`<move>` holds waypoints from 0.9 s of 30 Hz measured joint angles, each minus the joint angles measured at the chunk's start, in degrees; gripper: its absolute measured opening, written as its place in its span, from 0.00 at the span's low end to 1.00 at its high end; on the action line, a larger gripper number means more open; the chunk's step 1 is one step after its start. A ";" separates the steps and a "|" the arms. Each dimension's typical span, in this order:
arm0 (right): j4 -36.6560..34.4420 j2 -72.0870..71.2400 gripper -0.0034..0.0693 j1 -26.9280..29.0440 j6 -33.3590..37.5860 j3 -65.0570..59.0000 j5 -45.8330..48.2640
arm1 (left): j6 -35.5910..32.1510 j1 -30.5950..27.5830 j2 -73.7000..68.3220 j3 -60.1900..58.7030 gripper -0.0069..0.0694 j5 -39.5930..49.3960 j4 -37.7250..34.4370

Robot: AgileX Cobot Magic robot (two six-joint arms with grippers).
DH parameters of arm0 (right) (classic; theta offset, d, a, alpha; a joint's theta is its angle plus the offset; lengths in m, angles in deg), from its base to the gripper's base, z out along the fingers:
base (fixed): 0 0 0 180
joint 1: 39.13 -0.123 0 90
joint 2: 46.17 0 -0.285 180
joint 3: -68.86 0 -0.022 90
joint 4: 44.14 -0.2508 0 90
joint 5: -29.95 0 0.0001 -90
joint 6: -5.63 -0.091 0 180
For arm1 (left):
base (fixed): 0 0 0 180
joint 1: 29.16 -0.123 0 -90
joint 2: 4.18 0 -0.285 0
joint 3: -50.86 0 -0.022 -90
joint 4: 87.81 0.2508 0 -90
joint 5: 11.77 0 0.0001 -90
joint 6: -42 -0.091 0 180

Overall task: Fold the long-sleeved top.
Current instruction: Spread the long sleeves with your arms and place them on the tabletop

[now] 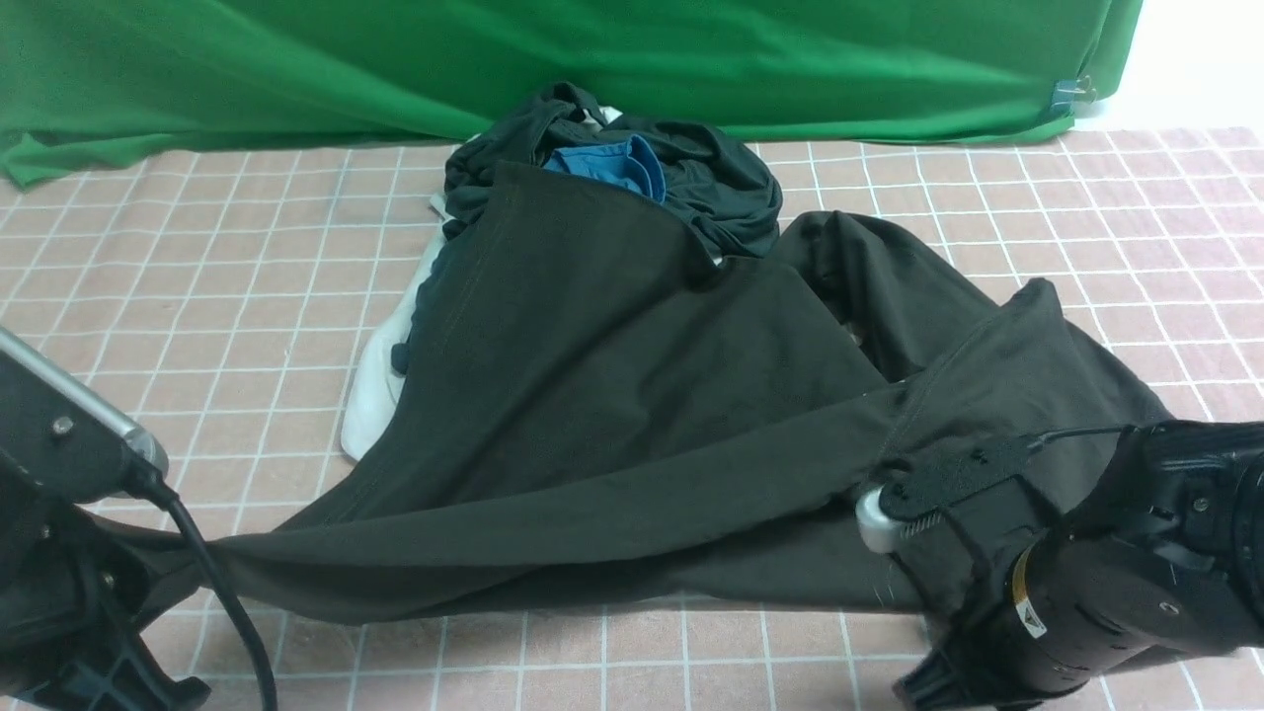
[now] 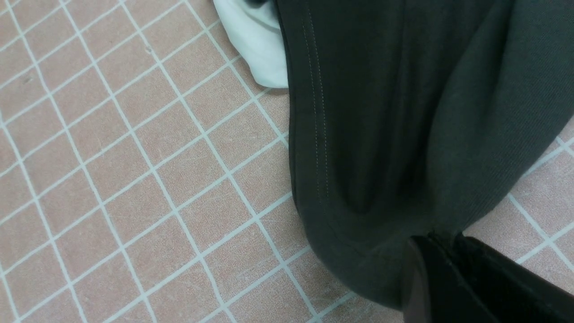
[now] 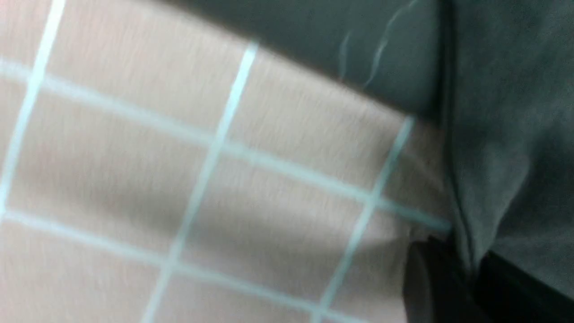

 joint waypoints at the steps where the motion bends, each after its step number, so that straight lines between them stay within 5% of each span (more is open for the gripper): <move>1: -0.40 -0.50 0.12 0.00 1.49 0.22 1.43 | 0.00 0.00 0.00 0.00 0.13 0.00 0.00; 11: -2.76 -19.76 0.11 0.00 8.08 4.35 19.38 | 0.00 0.00 0.00 0.00 0.13 0.15 0.17; 14: -7.47 -28.30 0.11 0.00 10.98 4.39 27.68 | -0.12 0.00 0.05 0.00 0.13 0.15 0.35; 21: -20.31 -38.11 0.11 -4.81 11.85 0.81 29.91 | -0.17 0.00 1.84 1.74 0.13 2.31 1.08; 25: -14.12 -39.37 0.11 -8.70 7.65 0.22 29.68 | -0.17 0.00 3.62 2.93 0.13 2.31 1.65; 27: -2.09 -39.42 0.11 -9.62 1.22 0.04 28.90 | -0.17 0.00 4.07 2.99 0.13 1.16 1.65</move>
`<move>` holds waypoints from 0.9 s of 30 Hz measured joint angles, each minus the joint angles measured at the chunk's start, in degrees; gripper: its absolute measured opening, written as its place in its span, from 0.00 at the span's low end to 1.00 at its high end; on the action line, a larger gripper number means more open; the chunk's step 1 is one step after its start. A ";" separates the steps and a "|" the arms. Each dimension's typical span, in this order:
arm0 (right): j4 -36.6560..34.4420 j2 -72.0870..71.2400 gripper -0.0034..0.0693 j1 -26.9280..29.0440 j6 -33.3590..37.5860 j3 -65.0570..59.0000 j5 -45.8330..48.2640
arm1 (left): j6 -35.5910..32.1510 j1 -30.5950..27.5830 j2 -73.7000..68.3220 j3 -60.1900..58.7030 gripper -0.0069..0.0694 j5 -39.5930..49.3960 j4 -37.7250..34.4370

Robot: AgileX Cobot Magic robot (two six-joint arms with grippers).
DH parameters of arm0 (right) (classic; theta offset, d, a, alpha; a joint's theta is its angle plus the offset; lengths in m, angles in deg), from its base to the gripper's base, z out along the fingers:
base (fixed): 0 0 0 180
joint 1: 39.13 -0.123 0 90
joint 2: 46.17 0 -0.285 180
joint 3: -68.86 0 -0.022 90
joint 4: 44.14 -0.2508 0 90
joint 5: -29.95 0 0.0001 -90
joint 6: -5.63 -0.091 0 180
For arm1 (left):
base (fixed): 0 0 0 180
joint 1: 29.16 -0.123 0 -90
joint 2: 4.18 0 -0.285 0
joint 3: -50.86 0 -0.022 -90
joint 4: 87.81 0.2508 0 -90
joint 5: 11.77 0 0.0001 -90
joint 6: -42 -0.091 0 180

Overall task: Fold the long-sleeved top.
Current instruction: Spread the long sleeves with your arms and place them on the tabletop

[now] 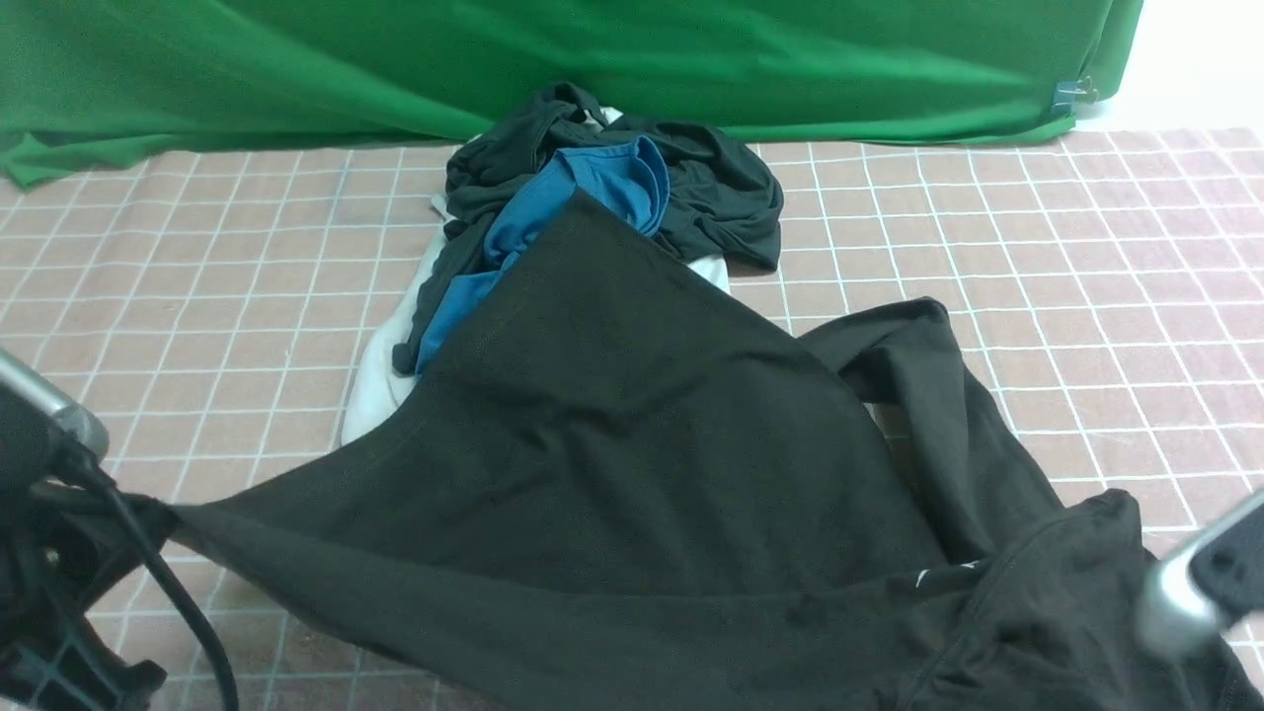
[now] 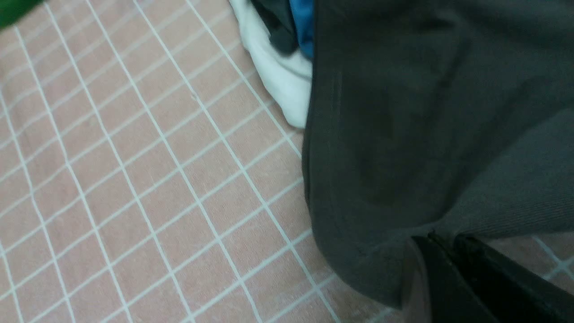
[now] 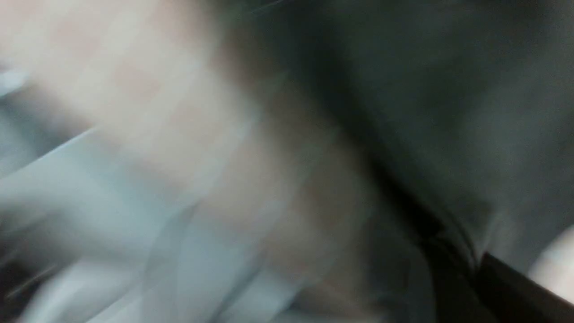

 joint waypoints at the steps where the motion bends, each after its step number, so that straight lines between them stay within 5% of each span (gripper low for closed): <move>1: 4.19 0.15 0.11 0.03 -2.15 0.00 -0.20 | 0.00 0.00 0.00 0.00 0.13 -0.19 0.05; 4: 8.96 0.42 0.11 0.03 -5.52 0.00 -2.58 | 0.00 0.00 0.00 0.00 0.13 -0.25 0.05; 7: 5.39 0.89 0.11 -0.01 -5.76 0.00 -5.75 | -0.12 0.00 0.00 0.00 0.13 0.16 0.28; 13: -18.52 5.47 0.11 -0.28 5.44 -0.70 -7.29 | -0.75 0.00 0.00 0.00 0.13 2.66 1.99; 17: -22.64 8.89 0.13 -0.33 11.43 -0.76 -8.51 | -0.82 0.00 0.00 0.00 0.13 2.72 2.17; 21: -16.57 9.23 0.12 -0.33 12.33 3.08 -7.08 | -0.87 0.00 0.00 0.00 0.13 2.66 3.08; 27: 3.36 8.91 0.11 -0.33 7.29 16.52 0.18 | -1.09 0.00 0.00 0.00 0.13 1.55 4.36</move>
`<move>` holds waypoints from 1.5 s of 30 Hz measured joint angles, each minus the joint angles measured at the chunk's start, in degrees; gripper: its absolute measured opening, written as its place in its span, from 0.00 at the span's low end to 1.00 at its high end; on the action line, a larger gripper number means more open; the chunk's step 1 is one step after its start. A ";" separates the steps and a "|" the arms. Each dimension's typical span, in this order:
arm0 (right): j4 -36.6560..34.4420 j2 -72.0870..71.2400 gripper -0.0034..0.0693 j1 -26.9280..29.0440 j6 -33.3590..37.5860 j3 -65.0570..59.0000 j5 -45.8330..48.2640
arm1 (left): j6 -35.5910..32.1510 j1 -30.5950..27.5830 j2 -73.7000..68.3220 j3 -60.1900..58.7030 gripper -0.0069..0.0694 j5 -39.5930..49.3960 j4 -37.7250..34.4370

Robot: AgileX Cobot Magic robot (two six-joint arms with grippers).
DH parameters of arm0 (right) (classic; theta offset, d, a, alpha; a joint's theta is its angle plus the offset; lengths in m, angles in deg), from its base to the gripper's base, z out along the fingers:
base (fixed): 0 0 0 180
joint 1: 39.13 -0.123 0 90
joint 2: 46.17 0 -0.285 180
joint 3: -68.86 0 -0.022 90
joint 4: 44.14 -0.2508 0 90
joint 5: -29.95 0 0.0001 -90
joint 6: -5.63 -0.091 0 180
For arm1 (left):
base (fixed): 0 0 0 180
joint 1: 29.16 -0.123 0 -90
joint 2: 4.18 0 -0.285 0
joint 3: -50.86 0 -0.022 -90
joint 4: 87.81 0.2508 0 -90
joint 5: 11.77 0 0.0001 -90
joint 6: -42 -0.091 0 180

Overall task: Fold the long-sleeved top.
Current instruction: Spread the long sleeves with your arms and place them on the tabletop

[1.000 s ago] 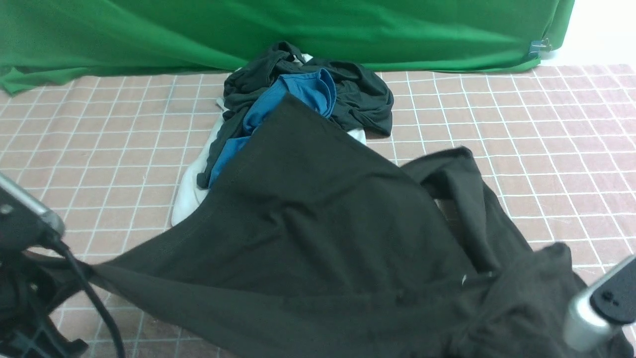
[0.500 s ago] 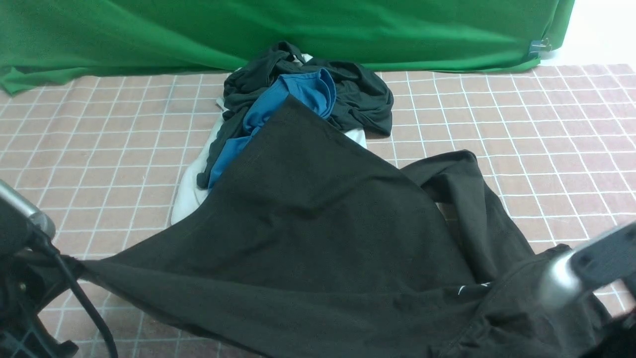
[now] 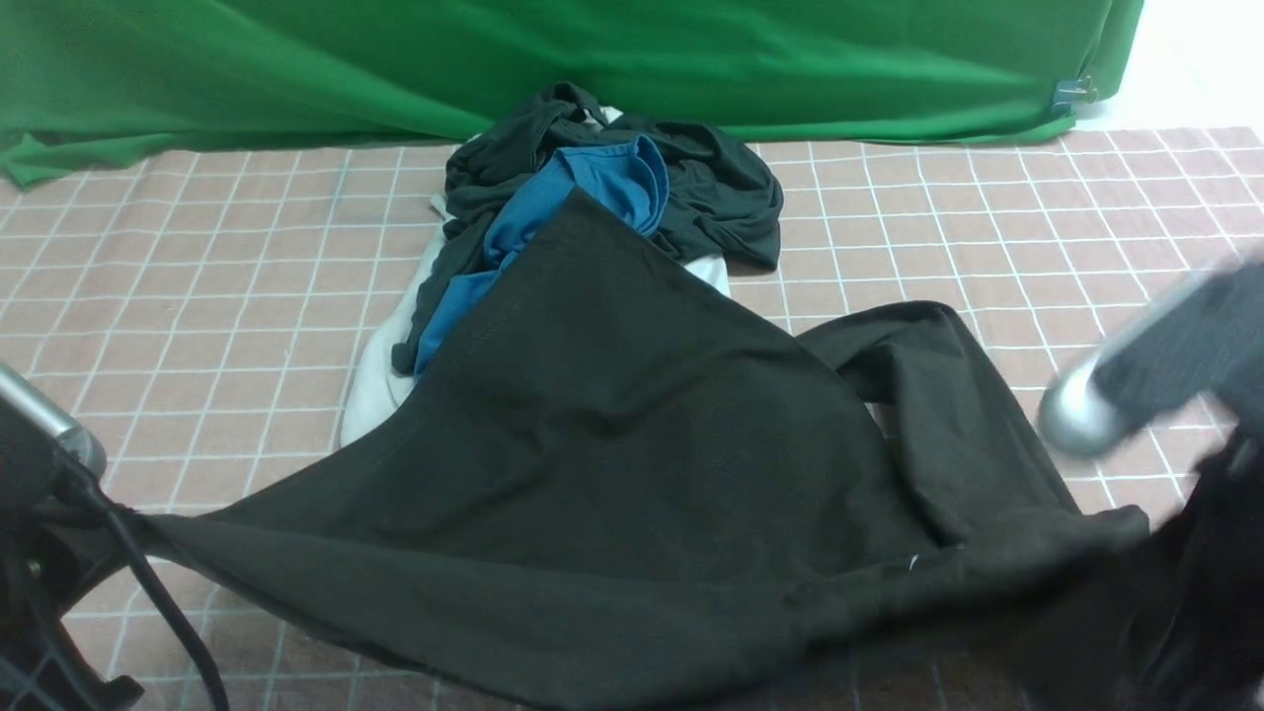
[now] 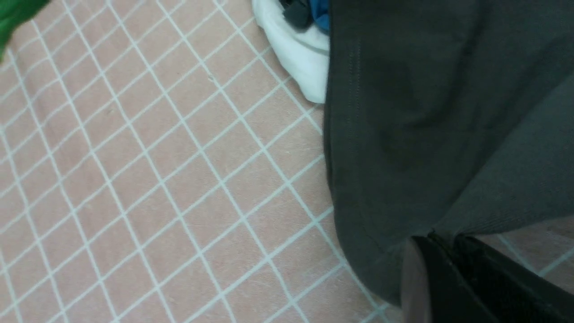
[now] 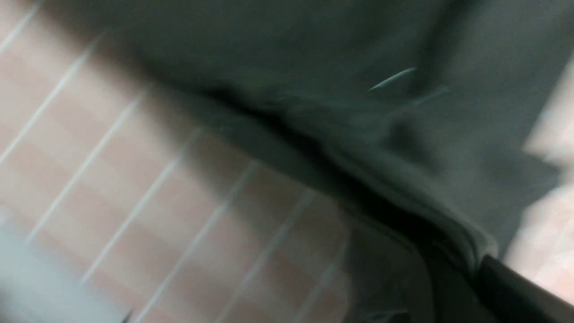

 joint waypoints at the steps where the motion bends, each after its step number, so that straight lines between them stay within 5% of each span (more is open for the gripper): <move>1: -0.14 -0.07 0.11 0.00 0.21 0.58 0.16 | 0.00 0.00 0.00 0.00 0.13 0.00 0.09; 8: -28.59 -0.08 0.11 0.00 10.87 -3.64 1.11 | 0.66 0.00 0.00 0.00 0.13 -0.19 2.64; 11: -32.82 -0.08 0.11 0.00 11.77 -8.54 -0.79 | 1.06 0.00 0.00 0.00 0.13 -0.19 3.06; 16: -33.71 -0.08 0.23 0.00 10.77 -11.98 -4.10 | 1.25 0.00 0.00 0.00 0.13 -0.65 3.12; 19: -32.39 -0.08 0.51 0.00 11.17 -11.25 -5.89 | 1.25 0.00 0.00 0.00 0.13 -0.70 3.12; 22: -21.14 -0.08 0.73 0.00 7.73 -8.41 -8.06 | 1.25 0.00 0.00 0.00 0.13 -0.76 3.12; 27: 2.70 3.40 0.75 6.33 -7.98 -6.87 -11.71 | 1.25 0.00 0.00 0.00 0.13 -0.76 3.12; 31: 1.24 8.60 0.75 12.46 -6.61 -6.85 -13.69 | 1.25 0.00 0.00 0.00 0.13 -0.76 3.12; 33: -3.40 15.42 0.76 20.86 -1.89 -6.85 -18.88 | 1.25 0.00 0.00 0.00 0.13 -0.76 3.12; 39: -12.90 29.15 0.77 34.56 5.61 -5.42 -28.34 | 1.25 0.00 0.00 0.00 0.13 -0.52 2.92; 45: -20.98 37.15 0.77 36.09 12.48 -5.17 -29.07 | 1.25 0.00 0.00 0.00 0.13 -0.38 2.23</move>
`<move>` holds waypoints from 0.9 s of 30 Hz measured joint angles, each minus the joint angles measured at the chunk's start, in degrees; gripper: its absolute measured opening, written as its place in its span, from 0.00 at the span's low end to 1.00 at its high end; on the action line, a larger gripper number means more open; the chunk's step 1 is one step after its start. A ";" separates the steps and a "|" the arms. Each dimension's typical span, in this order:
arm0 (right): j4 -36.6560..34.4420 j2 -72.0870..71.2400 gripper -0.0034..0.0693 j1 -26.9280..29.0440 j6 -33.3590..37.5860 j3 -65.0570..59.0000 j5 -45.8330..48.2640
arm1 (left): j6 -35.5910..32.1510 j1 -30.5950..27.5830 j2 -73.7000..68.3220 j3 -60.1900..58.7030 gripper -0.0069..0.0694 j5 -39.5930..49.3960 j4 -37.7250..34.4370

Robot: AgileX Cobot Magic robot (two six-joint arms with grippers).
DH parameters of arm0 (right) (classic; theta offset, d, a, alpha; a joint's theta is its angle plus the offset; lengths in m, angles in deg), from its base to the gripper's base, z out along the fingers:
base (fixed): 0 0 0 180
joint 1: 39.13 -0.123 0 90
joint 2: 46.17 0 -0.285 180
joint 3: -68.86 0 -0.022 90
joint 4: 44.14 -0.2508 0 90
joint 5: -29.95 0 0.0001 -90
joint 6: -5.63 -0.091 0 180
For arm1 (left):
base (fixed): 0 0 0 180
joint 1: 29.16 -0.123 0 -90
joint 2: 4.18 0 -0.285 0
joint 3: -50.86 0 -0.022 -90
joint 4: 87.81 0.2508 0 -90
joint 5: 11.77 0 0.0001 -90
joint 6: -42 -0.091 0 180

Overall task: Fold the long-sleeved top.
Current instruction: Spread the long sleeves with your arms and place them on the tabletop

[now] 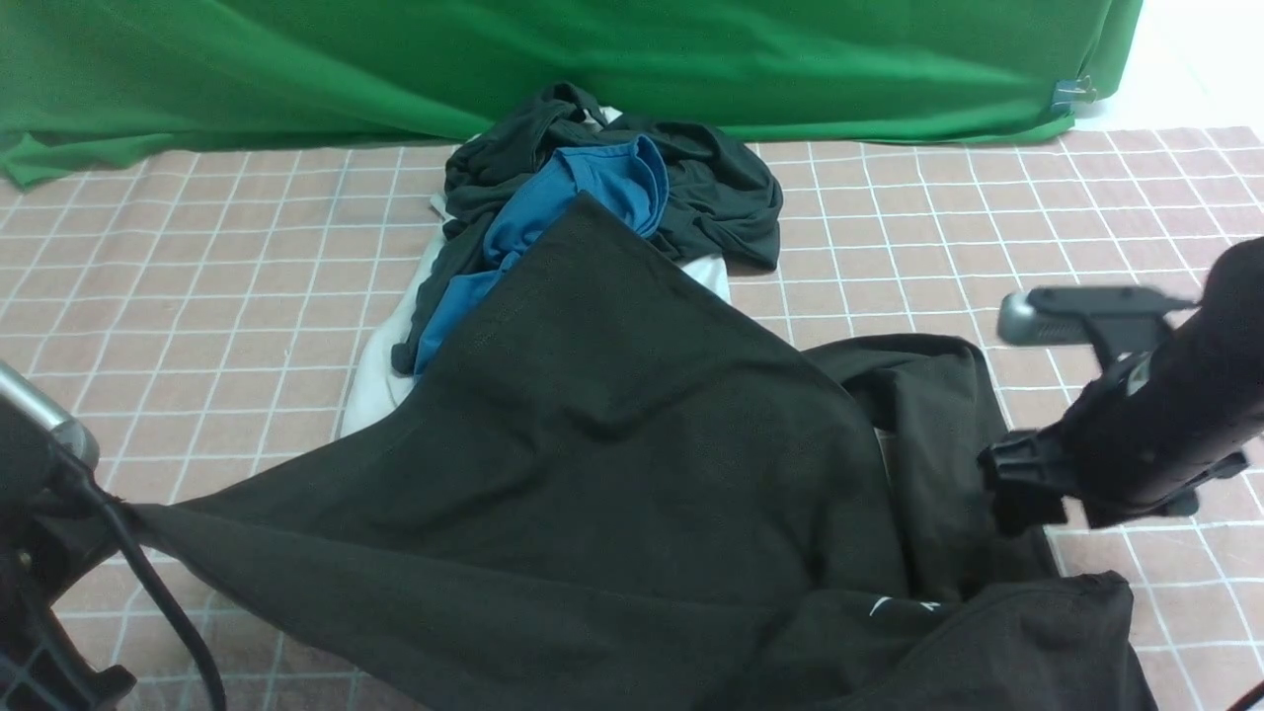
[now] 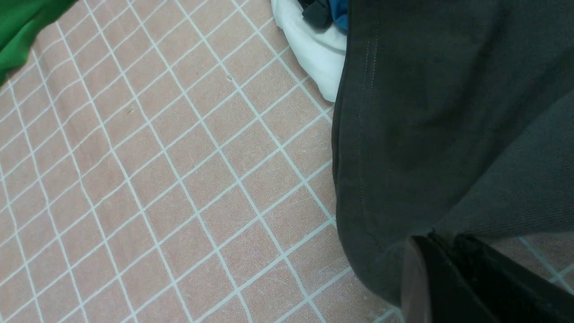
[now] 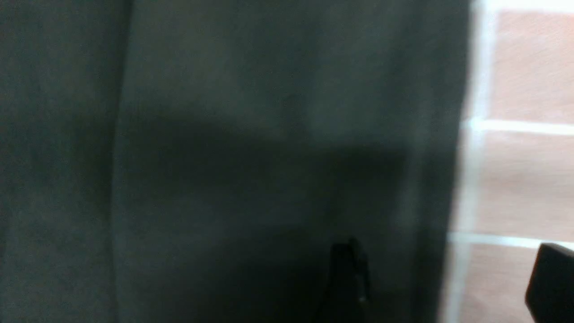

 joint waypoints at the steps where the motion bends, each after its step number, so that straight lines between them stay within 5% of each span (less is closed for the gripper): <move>1: -0.12 0.51 0.77 -0.24 0.18 0.00 -0.20 | 0.00 0.00 0.00 0.00 0.13 0.00 0.00; 12: 2.63 5.05 0.56 -3.38 4.13 1.20 -1.57 | 0.02 0.00 0.00 0.00 0.13 -0.62 -0.37; 18: 3.36 4.14 0.13 -3.62 7.33 1.93 -3.38 | 0.02 0.00 0.00 0.00 0.13 0.77 -0.37; 27: 17.29 -0.83 0.11 1.21 4.37 16.79 0.47 | -0.06 0.00 1.67 0.00 0.13 6.30 -0.37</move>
